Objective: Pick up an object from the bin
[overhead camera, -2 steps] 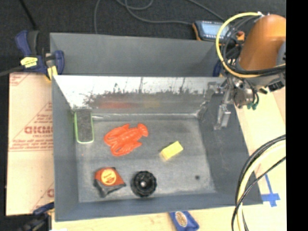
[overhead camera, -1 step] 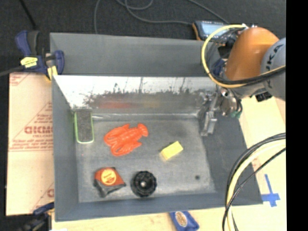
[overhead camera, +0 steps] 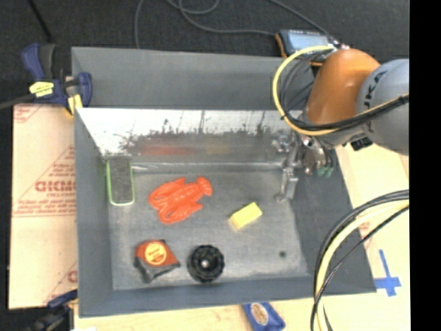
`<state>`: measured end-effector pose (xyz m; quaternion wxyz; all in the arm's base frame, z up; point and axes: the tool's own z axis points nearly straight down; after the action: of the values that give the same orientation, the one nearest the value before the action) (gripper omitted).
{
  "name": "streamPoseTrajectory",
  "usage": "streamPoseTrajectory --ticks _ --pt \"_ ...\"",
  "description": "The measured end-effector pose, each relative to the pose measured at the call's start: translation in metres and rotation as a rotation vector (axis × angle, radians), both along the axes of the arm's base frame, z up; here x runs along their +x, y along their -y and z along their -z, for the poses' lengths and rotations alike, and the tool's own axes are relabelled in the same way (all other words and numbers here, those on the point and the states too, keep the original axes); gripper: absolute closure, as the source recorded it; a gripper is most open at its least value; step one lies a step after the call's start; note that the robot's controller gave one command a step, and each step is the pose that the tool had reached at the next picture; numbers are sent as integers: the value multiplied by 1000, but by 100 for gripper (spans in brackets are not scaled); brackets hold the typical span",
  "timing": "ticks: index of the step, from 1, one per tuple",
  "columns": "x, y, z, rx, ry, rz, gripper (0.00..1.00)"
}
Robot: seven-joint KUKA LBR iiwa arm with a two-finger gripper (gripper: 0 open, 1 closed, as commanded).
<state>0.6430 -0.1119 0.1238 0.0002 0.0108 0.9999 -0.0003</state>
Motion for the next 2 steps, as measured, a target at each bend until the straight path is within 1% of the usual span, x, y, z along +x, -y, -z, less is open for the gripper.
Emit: streamPoseTrajectory --ticks 1,2 --pt "0 -39 6 1 4 21 0" --pt "-44 -44 36 3 7 147 0"
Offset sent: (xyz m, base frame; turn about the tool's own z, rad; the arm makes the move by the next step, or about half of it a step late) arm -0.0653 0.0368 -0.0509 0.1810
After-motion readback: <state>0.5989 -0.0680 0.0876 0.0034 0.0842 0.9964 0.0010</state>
